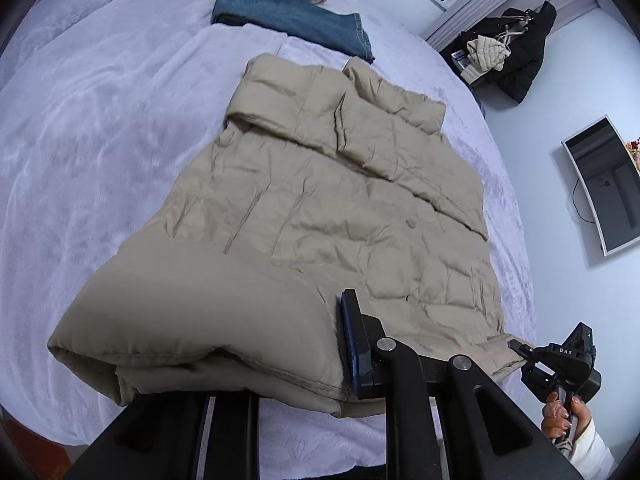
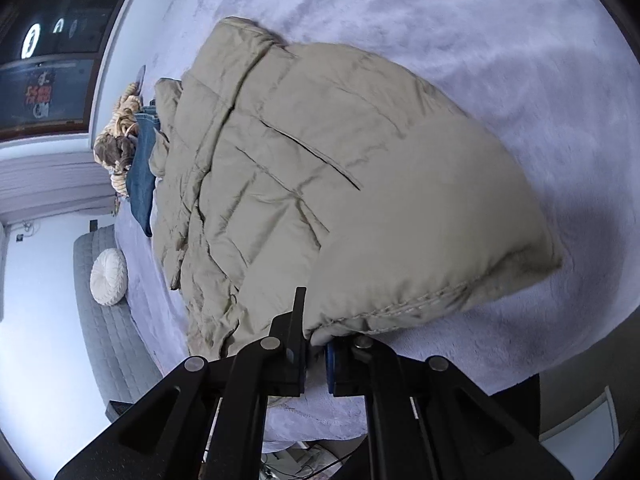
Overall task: Fold large clothes
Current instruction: 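Lay the lifted hem over the jacket body and open both tools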
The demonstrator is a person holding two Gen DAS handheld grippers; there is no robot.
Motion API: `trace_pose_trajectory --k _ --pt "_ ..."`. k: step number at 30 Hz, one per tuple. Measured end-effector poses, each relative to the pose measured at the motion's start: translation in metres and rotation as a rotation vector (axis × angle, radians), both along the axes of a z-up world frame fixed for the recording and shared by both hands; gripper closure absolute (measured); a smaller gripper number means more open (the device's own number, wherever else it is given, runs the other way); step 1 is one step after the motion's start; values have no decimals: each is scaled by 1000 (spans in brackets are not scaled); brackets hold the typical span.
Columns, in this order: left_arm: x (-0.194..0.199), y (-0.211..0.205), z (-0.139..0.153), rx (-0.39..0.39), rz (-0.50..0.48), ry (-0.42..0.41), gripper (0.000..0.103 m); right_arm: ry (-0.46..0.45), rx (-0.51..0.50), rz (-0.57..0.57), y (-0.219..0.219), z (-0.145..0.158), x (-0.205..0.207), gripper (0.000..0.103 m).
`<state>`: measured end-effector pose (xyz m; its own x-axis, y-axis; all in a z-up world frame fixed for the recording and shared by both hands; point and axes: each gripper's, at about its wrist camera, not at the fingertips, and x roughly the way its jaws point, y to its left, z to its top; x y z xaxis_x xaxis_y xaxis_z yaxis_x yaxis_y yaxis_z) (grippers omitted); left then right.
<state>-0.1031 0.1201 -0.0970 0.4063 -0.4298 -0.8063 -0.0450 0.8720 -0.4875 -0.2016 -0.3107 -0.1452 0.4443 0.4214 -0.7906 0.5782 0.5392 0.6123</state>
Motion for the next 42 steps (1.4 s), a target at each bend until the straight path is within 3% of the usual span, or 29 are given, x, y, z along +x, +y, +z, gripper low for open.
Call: trace_pose_trajectory --k 7,11,14,18,23,28,32,36,39,41,42 --pt "56 -14 61 44 17 -153 82 -117 -131 129 -8 60 72 96" --pt "103 -24 88 96 21 -225 82 -194 -201 239 -11 93 138 96" --pt "145 -33 93 143 24 -264 82 -224 -251 313 -13 109 191 96" --pt "214 -45 69 254 34 -251 82 -234 -333 397 -11 105 278 96" --pt "283 -42 9 296 98 -172 82 -189 -368 399 -5 59 354 96" --pt "327 -44 -58 335 73 -108 82 -135 -355 354 -10 3 384 96" --pt "348 -48 -93 341 56 -96 81 -129 -337 333 -15 -32 397 96" --pt "358 -51 -105 344 50 -80 81 -136 -363 339 -12 -42 401 96" --pt "355 -47 -95 333 39 -82 80 -120 -360 336 -13 -36 401 94" --pt "345 -44 -79 341 39 -117 59 -113 -354 340 -14 -24 400 91" --pt "338 -41 -68 356 53 -153 26 -117 -358 343 -14 -18 398 83"
